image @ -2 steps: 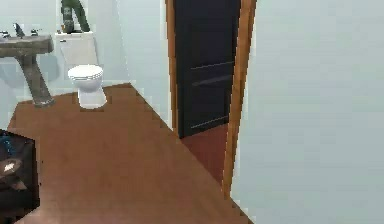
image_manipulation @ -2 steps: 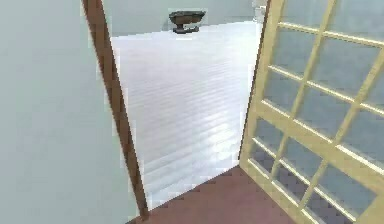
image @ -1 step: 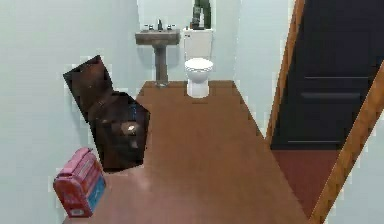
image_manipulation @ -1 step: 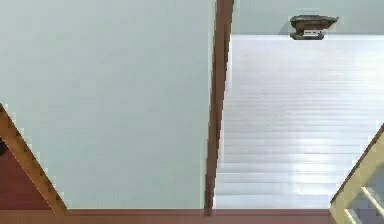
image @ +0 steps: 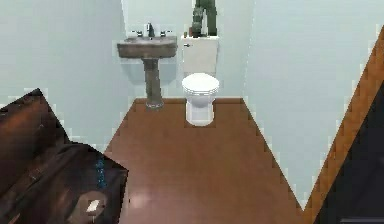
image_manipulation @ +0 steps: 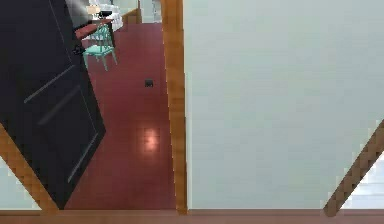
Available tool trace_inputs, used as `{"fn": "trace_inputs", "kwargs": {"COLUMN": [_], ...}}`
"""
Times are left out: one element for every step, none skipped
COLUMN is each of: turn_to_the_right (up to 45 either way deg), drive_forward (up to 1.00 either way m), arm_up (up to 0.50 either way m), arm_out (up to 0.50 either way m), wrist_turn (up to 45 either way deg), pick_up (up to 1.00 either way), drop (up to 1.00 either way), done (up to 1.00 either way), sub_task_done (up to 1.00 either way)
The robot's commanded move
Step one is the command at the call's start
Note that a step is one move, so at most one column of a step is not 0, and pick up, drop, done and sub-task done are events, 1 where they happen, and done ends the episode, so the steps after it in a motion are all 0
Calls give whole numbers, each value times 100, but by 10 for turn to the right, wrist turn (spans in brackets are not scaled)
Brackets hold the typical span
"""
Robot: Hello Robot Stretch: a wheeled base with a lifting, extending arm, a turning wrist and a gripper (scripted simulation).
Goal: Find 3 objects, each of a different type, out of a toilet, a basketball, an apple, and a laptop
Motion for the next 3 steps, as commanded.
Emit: {"fn": "trace_inputs", "kwargs": {"turn_to_the_right": [-360,0,450], "drive_forward": [0,0,0], "arm_up": [0,0,0], "arm_out": [0,0,0], "wrist_turn": [0,0,0], "pick_up": [0,0,0], "drop": [0,0,0], "done": [0,0,0], "sub_task_done": [0,100,0]}}
